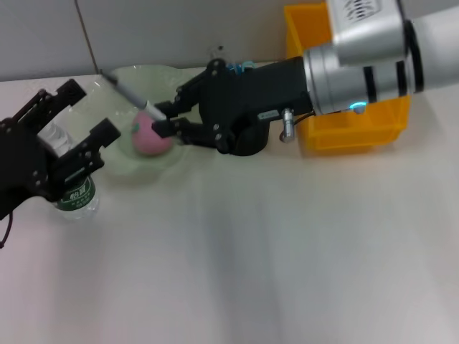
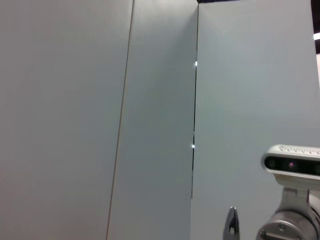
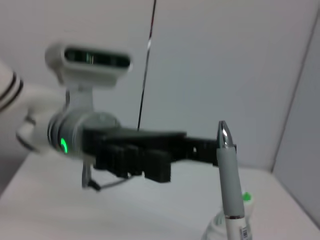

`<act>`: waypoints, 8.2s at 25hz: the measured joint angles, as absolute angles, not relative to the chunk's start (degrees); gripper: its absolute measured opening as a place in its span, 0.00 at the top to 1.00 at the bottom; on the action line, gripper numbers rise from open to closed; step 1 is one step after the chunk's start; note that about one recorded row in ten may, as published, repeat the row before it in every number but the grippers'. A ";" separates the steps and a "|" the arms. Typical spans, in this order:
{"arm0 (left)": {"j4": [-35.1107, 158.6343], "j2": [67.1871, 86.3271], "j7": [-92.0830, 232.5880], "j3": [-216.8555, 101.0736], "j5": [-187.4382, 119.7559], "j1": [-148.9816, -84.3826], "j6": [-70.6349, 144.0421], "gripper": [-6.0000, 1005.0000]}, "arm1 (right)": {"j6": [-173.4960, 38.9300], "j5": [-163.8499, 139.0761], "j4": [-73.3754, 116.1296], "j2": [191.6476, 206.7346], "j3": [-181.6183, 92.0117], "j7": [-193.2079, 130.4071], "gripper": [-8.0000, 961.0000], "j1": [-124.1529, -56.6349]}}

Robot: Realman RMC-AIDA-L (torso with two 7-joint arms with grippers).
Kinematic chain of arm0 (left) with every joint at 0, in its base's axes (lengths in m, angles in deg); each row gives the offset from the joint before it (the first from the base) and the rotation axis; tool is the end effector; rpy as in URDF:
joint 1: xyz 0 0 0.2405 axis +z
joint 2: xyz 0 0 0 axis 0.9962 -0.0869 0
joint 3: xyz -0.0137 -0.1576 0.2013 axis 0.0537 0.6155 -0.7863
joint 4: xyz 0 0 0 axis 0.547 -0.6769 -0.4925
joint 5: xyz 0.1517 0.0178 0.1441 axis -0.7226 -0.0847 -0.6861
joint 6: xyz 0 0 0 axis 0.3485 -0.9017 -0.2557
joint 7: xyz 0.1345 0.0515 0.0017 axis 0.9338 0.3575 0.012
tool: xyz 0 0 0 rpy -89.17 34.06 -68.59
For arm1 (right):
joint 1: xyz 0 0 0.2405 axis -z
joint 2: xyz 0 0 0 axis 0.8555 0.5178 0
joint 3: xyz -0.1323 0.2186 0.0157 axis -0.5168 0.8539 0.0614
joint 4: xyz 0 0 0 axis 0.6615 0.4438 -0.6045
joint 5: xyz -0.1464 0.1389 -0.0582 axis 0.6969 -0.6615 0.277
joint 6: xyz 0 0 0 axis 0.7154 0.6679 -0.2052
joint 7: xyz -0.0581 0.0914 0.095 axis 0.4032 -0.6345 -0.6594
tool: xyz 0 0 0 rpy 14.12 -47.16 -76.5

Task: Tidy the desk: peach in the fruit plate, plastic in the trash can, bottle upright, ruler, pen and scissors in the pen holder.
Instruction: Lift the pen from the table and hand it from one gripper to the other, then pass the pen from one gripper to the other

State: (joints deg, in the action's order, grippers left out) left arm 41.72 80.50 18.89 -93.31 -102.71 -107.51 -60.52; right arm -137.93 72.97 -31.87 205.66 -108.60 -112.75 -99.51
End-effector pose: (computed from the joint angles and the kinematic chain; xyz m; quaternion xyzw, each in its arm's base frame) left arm -0.2590 0.2797 0.0230 -0.8211 -0.0936 -0.5081 0.2425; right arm 0.0984 0.3749 -0.0211 -0.9732 -0.0518 0.2091 0.0808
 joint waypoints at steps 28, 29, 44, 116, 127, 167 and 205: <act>47.67 80.77 28.18 -94.56 -102.12 -109.97 -61.09 0.31 | -139.14 69.91 -24.97 205.69 -110.60 -112.36 0.83 -101.22; 47.67 80.77 28.18 -94.56 -102.12 -109.97 -61.09 0.31 | -139.14 69.91 -24.97 205.69 -110.60 -112.36 0.83 -101.22; 50.18 80.75 31.22 -96.37 -102.22 -109.56 -60.43 0.34 | -139.64 70.59 -23.75 205.56 -110.93 -112.47 0.83 -100.17; 55.33 80.84 30.11 -99.33 -102.29 -110.78 -57.76 0.82 | -141.87 71.34 -22.81 205.48 -110.33 -111.11 0.83 -97.40; 56.46 80.85 29.98 -99.90 -102.21 -111.47 -57.97 0.84 | -142.05 71.34 -23.08 205.48 -110.28 -111.78 0.83 -97.17; 57.57 80.75 24.38 -91.77 -101.56 -110.20 -61.03 0.85 | -141.60 64.74 -24.75 205.64 -107.91 -105.00 0.27 -90.60; 64.30 80.78 -12.43 -75.57 -101.56 -109.92 -62.30 0.85 | -143.32 32.33 -2.33 206.39 -120.80 -55.40 0.27 -92.13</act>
